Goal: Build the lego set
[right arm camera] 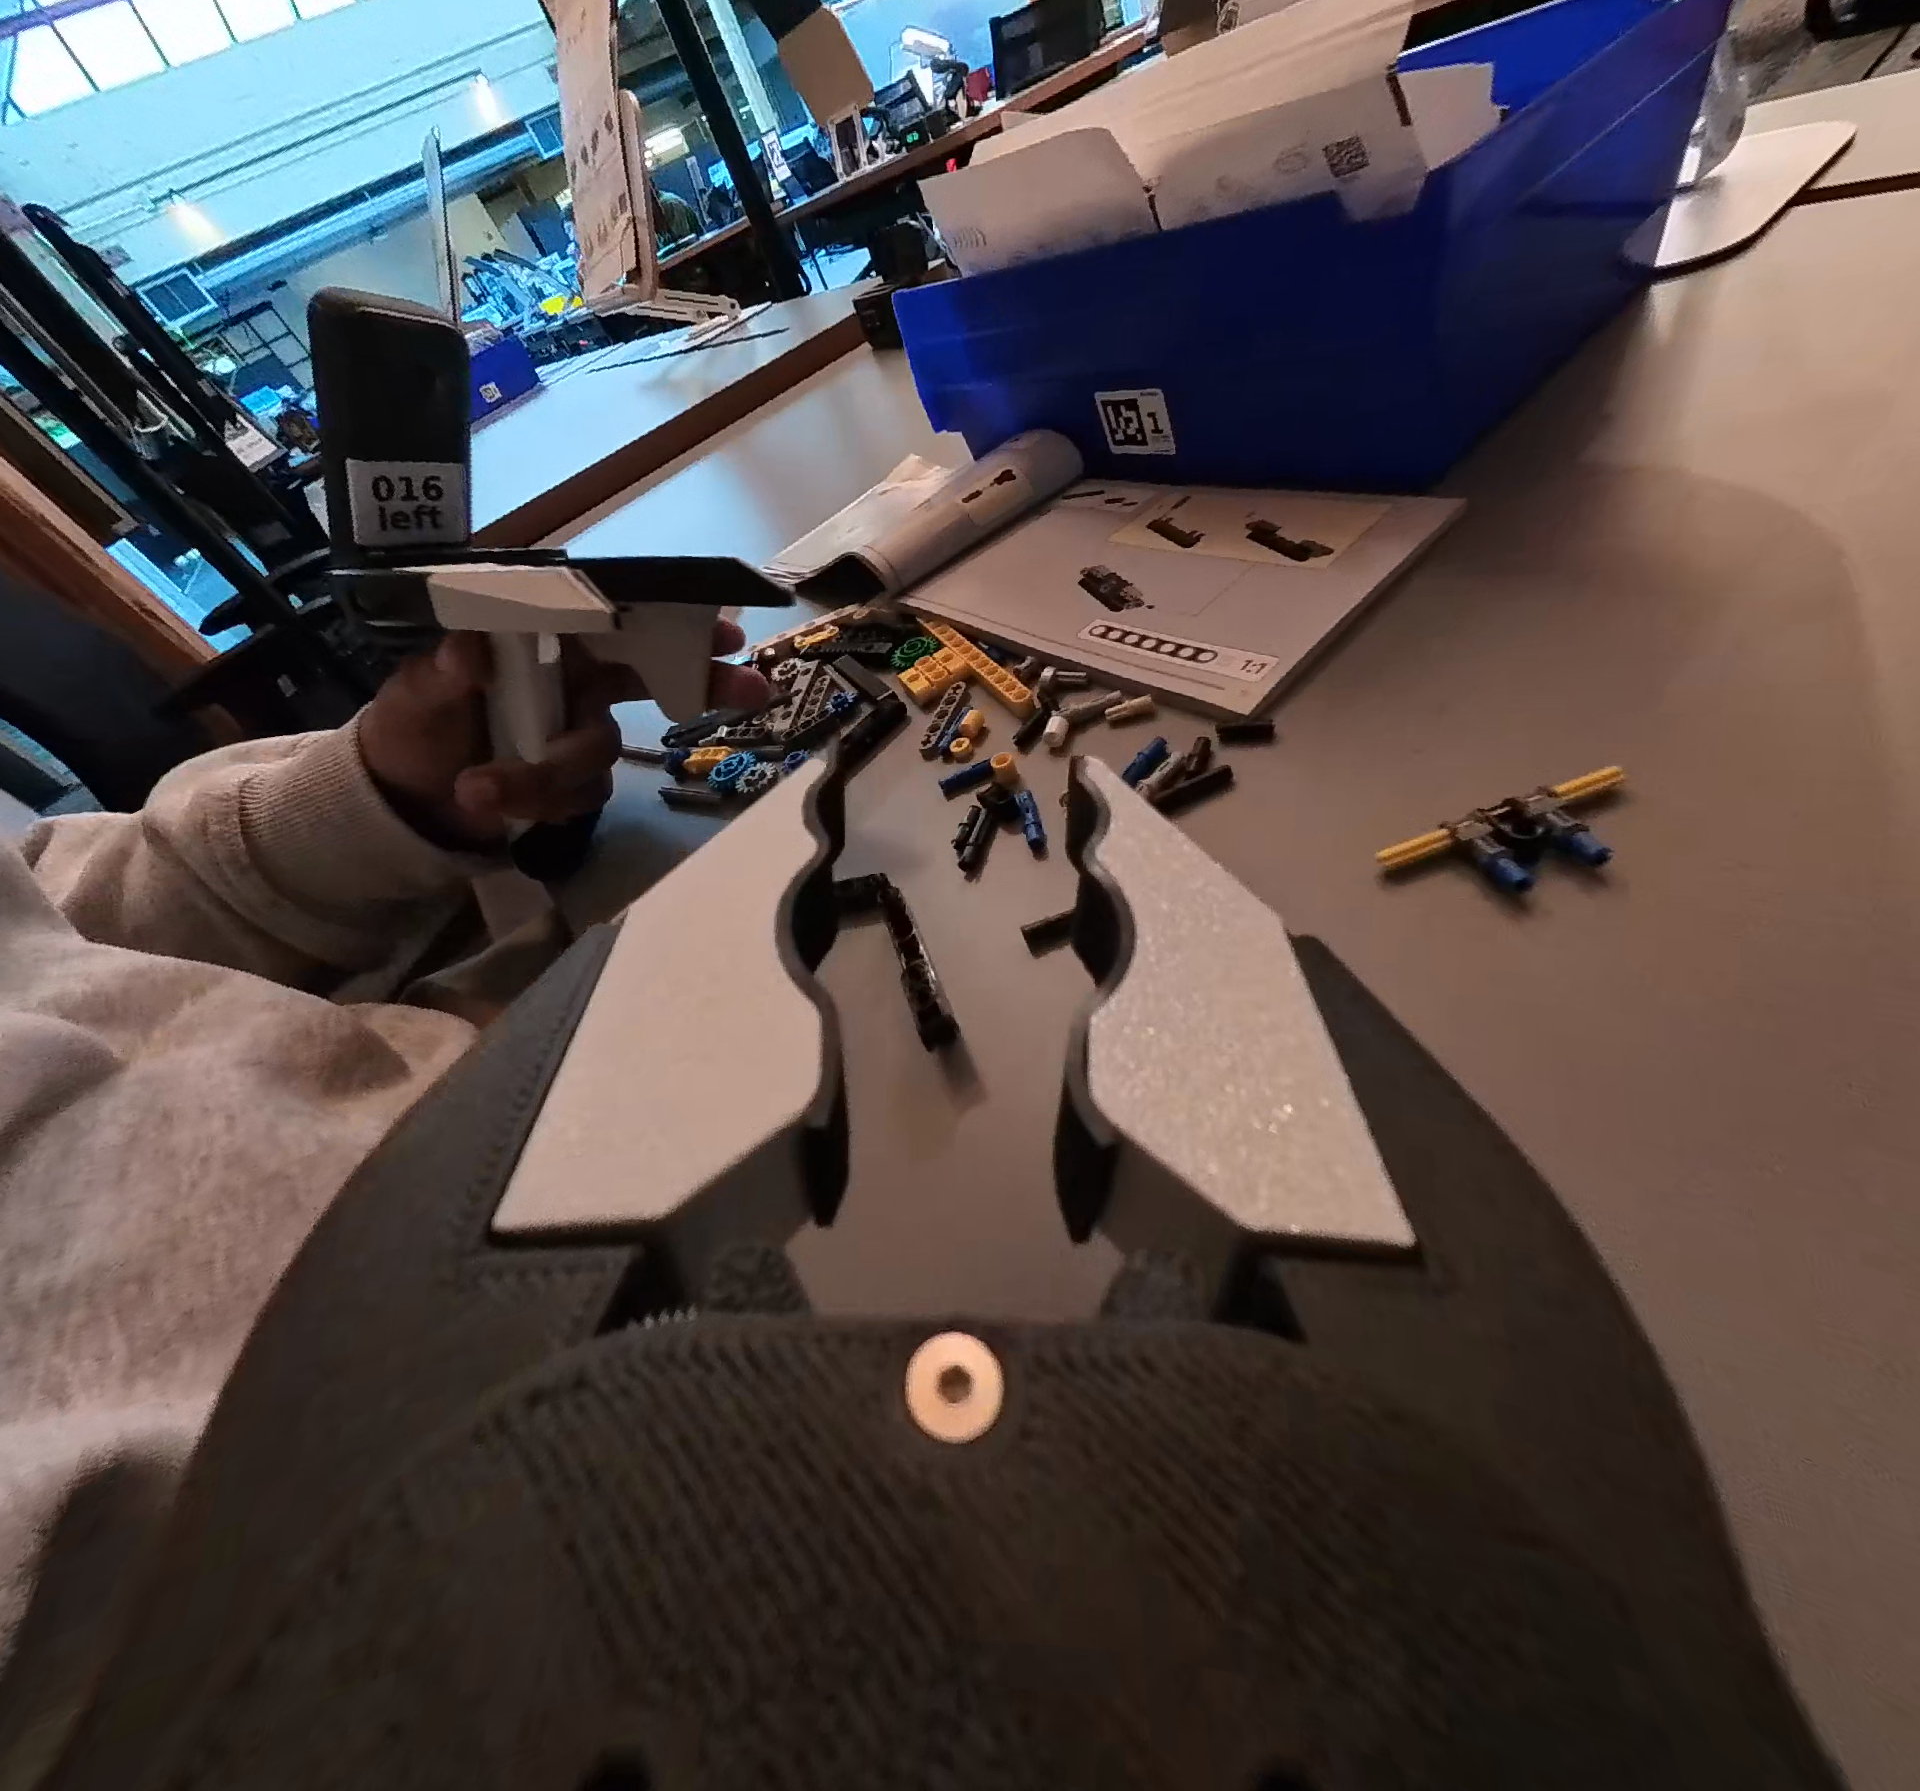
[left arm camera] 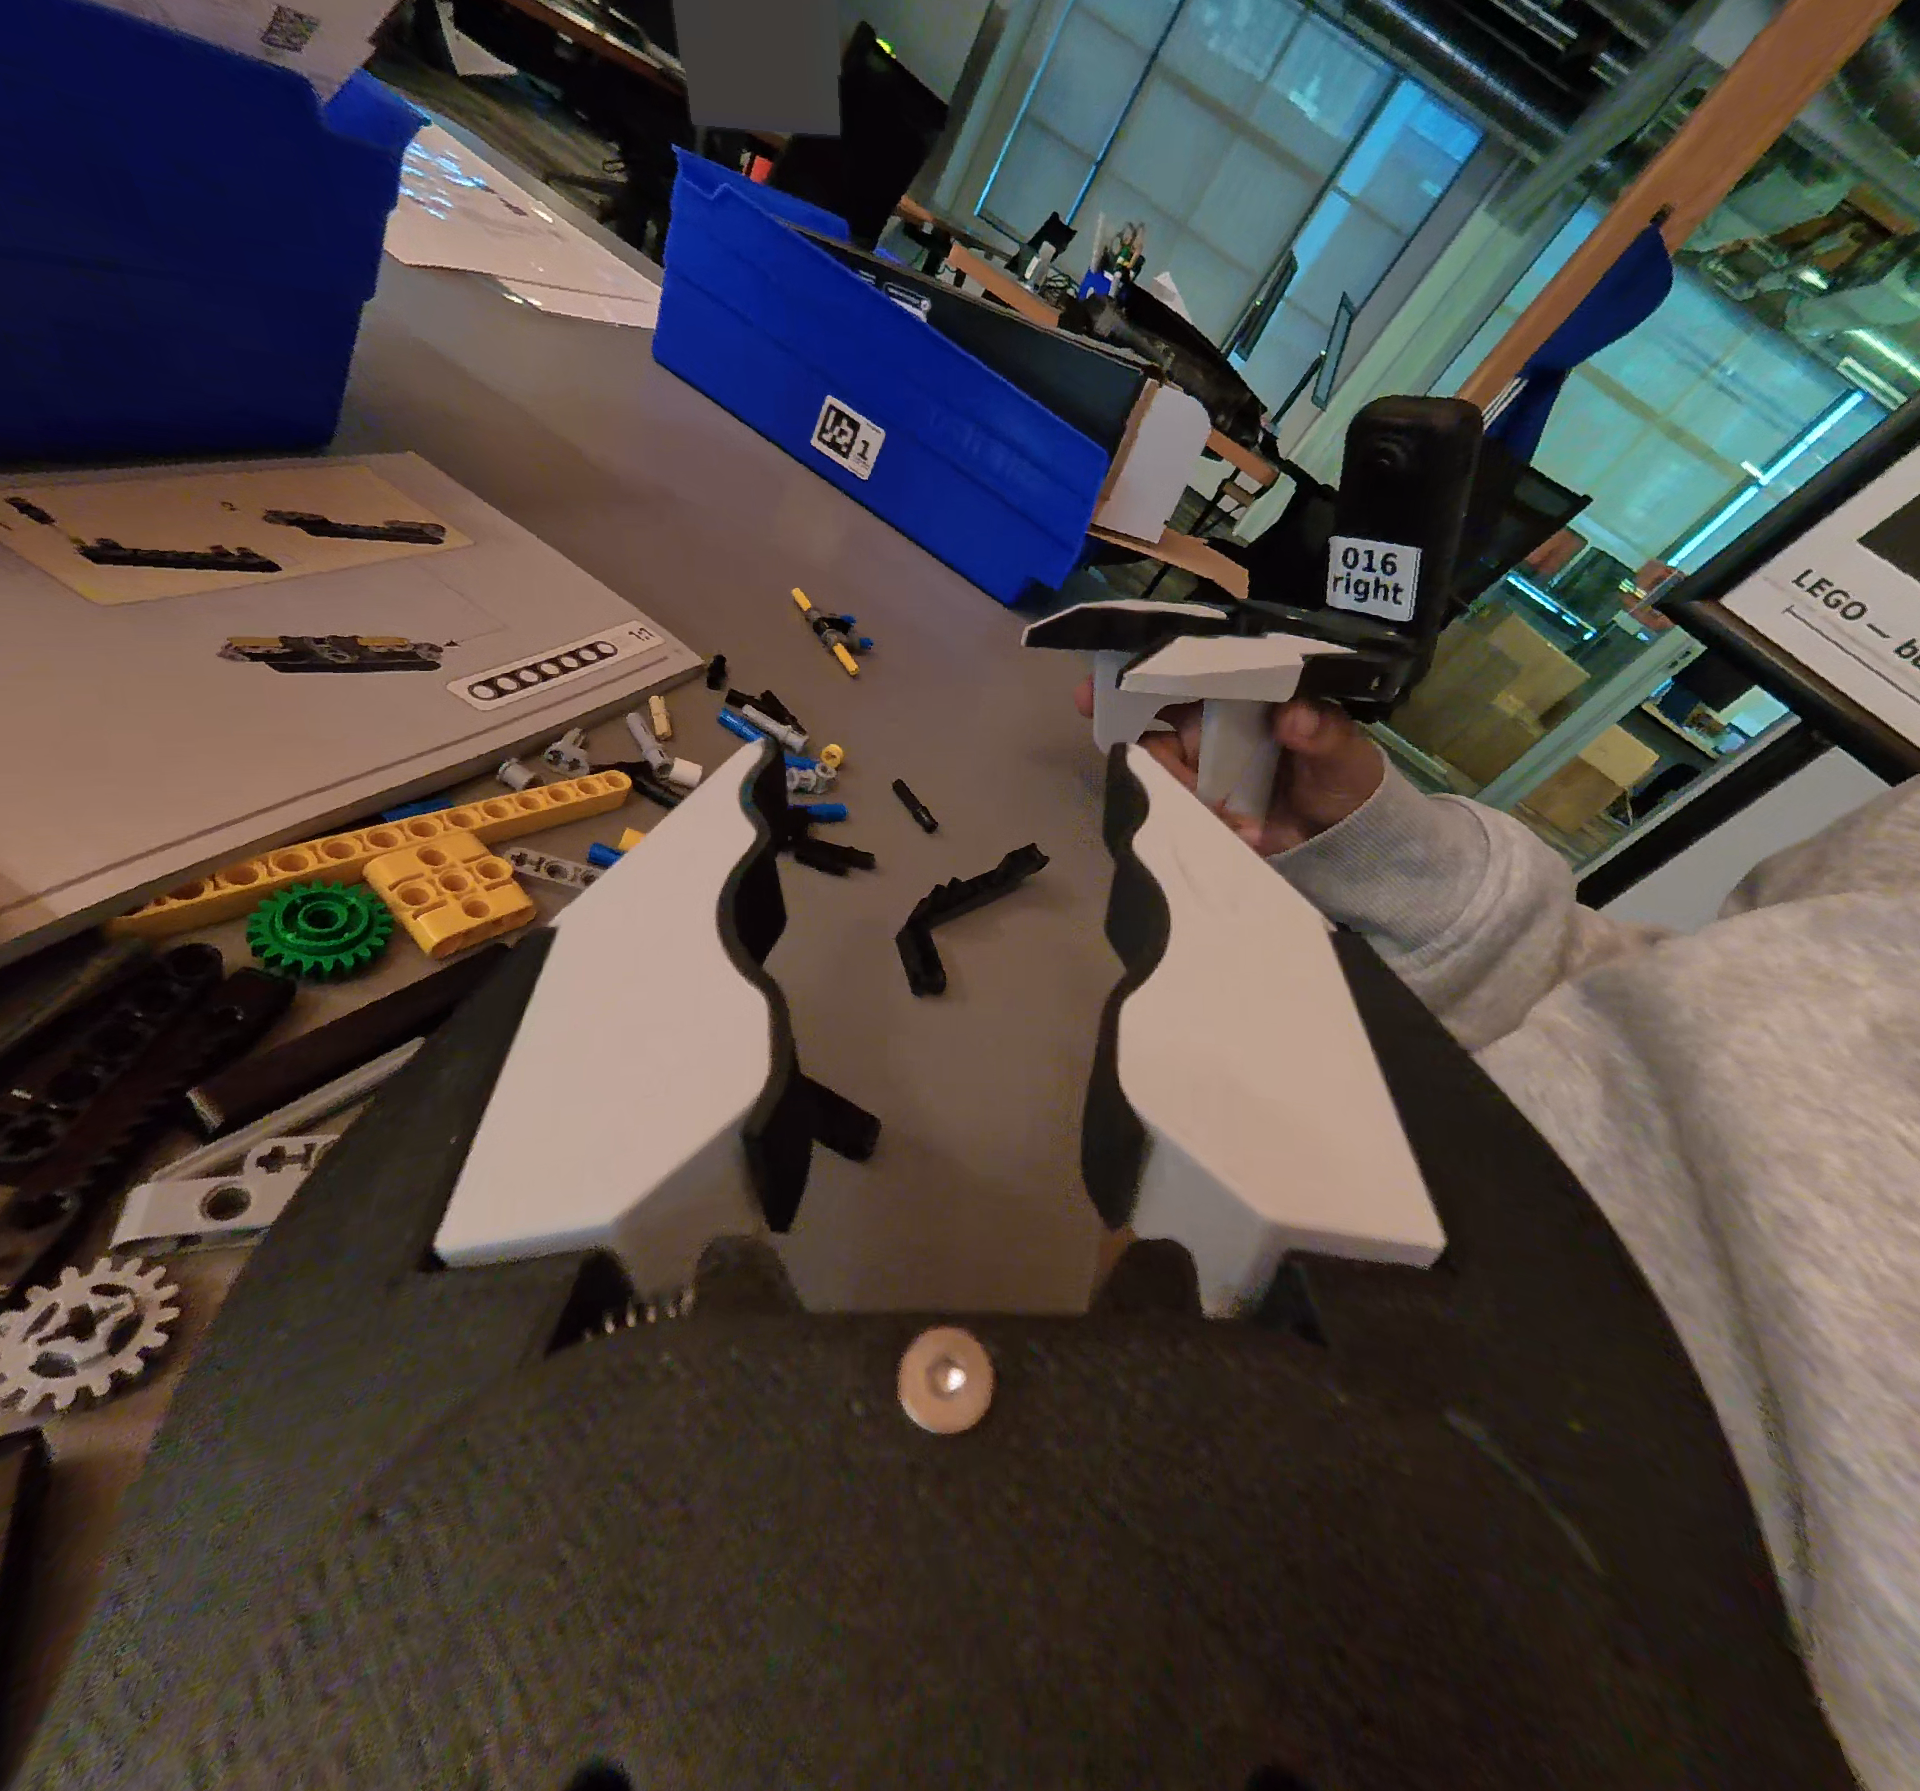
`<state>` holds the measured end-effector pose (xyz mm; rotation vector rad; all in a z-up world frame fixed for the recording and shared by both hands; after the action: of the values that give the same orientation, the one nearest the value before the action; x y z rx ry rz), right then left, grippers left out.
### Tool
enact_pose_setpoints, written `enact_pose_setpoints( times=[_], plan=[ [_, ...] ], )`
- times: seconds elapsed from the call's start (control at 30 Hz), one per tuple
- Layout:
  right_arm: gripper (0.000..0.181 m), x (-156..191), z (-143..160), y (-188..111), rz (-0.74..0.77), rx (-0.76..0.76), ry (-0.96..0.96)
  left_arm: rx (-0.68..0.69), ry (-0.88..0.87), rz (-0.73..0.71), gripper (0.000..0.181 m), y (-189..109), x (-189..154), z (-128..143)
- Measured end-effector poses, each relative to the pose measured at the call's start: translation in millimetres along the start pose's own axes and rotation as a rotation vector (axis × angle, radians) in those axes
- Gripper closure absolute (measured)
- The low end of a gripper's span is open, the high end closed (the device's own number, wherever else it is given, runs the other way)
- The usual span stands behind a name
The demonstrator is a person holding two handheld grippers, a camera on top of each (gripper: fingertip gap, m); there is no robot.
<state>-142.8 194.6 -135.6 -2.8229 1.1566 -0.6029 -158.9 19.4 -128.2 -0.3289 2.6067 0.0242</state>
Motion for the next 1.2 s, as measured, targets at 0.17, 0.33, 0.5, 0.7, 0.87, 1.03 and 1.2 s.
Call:
enact_pose_setpoints(
  times=[0.17, 0.33, 0.5, 0.7, 0.87, 1.03, 1.2],
  plan=[
    [0.14, -0.4, 1.1, 1.2, -0.007, 0.015, 0.011, 0.0, 0.01, -0.009, 0.12, 0.7, -0.1, 0.0],
    [0.141, -1.0, 1.0, 1.0, -0.004, 0.013, 0.015, 0.001, 0.011, -0.012, 0.121, 1.1, -0.2, 0.2],
    [0.141, -0.5, 1.9, 1.8, -0.003, 0.021, 0.011, -0.003, 0.01, -0.014, 0.122, 0.7, 0.1, -0.2],
    [0.142, 0.1, 2.2, 1.8, -0.002, 0.023, 0.005, -0.003, 0.012, -0.015, 0.123, 0.7, 0.0, -0.1],
    [0.142, 0.4, 2.4, 1.9, -0.003, 0.025, 0.003, -0.001, 0.015, -0.017, 0.123, 0.9, -0.1, 0.0],
    [0.142, 0.9, 2.9, 2.2, -0.006, 0.028, 0.003, 0.003, 0.018, -0.019, 0.123, 1.4, -0.1, 0.4],
    [0.142, 1.5, 3.1, 2.0, -0.007, 0.028, -0.001, 0.002, 0.016, -0.017, 0.123, 2.2, -0.4, 0.5]
  ],
)
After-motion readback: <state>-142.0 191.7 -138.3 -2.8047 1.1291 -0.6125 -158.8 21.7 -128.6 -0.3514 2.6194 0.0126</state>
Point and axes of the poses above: each gripper's, where its closed fingertips meet, y out along the fingers, z out of its underside, x = y × z across the jaws, the point moved 4 cm from there along -y, back along the fingers, and after that the axes turned 4 degrees about z, right-handed, at the moved point
